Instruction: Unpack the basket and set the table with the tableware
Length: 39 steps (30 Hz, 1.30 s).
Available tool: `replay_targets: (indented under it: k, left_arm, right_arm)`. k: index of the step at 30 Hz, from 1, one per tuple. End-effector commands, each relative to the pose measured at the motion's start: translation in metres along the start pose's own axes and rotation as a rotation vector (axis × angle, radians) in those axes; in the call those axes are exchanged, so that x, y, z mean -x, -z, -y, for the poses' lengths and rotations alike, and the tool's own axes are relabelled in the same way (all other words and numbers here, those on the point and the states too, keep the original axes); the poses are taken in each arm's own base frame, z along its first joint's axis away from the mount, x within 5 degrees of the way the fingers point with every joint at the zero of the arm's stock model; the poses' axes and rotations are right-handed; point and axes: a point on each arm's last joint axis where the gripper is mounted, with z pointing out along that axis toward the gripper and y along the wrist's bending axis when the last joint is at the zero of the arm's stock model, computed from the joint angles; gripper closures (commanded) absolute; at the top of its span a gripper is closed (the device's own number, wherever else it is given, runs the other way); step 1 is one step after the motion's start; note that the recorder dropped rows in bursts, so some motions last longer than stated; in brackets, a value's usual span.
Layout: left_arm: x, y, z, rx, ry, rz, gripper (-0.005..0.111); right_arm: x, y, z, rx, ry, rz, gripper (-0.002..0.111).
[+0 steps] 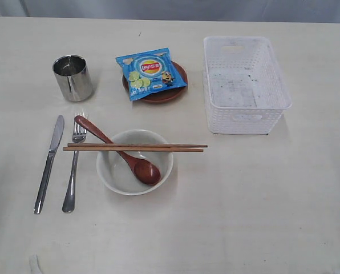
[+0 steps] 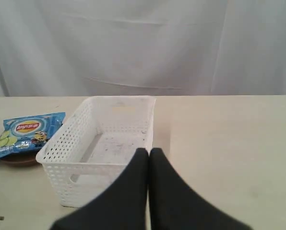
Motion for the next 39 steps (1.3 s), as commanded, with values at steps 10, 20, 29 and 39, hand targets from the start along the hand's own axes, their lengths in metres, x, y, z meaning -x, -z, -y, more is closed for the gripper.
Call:
replay_targets:
  k: [10,20,29,39]
  left_arm:
    - [-0.0006,-0.0001,0.0004,-0.006,0.003,0.0,0.107]
    - [-0.0006,-0.0001,0.0002,-0.004,-0.002,0.001,0.107]
    - [-0.0006,-0.0001,0.0002,-0.004,-0.002,0.001,0.107]
    - [-0.0006,-0.0001,0.0002,-0.004,-0.002,0.001,0.107]
  right_arm:
    - [-0.0133,0.0012,0.0038,-0.035,0.065,-0.136,0.108]
    - [-0.0129,0.0013,0.0056,-0.066,0.07,-0.133,0.108]
    - [-0.0129,0.0013,0.0056,-0.066,0.07,-0.133,0.108]
    - [-0.0129,0.0013,0.0056,-0.065,0.07,-0.133,0.108]
